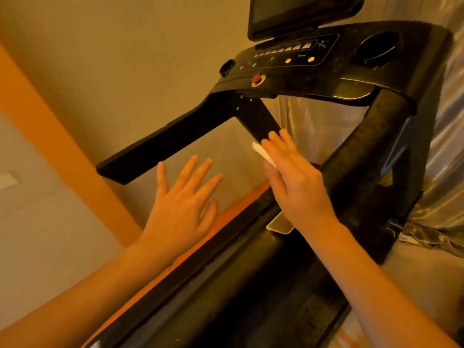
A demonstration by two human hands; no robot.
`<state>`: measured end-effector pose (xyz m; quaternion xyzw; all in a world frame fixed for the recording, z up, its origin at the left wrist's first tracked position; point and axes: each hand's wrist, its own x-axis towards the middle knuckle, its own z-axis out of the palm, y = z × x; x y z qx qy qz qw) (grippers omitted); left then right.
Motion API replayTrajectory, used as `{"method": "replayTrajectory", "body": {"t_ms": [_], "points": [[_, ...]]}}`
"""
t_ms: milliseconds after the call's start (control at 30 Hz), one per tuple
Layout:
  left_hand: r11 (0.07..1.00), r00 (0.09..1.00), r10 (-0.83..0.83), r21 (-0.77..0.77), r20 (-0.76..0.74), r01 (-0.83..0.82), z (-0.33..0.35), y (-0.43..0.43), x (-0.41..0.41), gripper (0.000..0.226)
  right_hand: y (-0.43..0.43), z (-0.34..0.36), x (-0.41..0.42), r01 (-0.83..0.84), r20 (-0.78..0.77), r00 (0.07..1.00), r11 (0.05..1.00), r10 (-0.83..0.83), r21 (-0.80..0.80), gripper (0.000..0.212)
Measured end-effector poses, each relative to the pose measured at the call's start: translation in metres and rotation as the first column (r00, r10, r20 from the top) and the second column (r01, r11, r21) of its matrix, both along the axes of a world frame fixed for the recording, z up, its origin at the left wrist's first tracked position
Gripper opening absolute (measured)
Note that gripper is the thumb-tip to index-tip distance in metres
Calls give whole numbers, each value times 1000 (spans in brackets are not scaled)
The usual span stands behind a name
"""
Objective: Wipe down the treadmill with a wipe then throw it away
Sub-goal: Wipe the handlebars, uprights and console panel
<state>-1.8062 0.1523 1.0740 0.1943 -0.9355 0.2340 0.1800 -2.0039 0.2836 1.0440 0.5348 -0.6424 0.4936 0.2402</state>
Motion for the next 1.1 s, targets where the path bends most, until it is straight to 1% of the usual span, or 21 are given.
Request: {"method": "replayTrajectory", "body": {"t_ms": [100, 300, 400, 500, 600, 700, 767, 833, 933, 1000, 1100], "points": [[998, 995, 68, 5, -75, -67, -1, -12, 46, 52, -19, 10, 36, -82, -86, 993, 997, 82, 8, 44], [983, 972, 184, 43, -149, -180, -1, -33, 143, 53, -60, 26, 110, -207, -217, 948, 969, 233, 134, 46], [977, 959, 214, 41, -185, -210, -3, -44, 202, 54, -85, 30, 153, -208, -313, 915, 962, 255, 175, 52], [964, 943, 264, 32, -204, -264, -11, -58, 268, 54, -109, 34, 203, -210, -382, 884, 959, 270, 192, 55], [945, 924, 327, 41, -198, -325, -22, -74, 334, 55, -136, 33, 255, -225, -487, 822, 954, 296, 200, 56], [932, 913, 362, 52, -187, -359, -31, -88, 389, 55, -162, 27, 297, -204, -595, 754, 960, 279, 191, 56], [928, 910, 372, 52, -183, -369, -35, -96, 417, 54, -175, 20, 318, -197, -634, 725, 963, 268, 181, 53], [924, 907, 382, 59, -179, -378, -38, -104, 438, 54, -186, 11, 337, -188, -652, 712, 965, 261, 181, 51], [919, 903, 395, 77, -170, -387, -44, -119, 456, 55, -202, -3, 358, -153, -640, 729, 969, 243, 193, 51], [921, 905, 388, 86, -171, -379, -49, -128, 459, 55, -214, -12, 367, -132, -618, 753, 972, 227, 196, 48], [921, 904, 389, 103, -175, -376, -53, -143, 455, 55, -234, -22, 377, -109, -543, 818, 978, 191, 180, 43]]}}
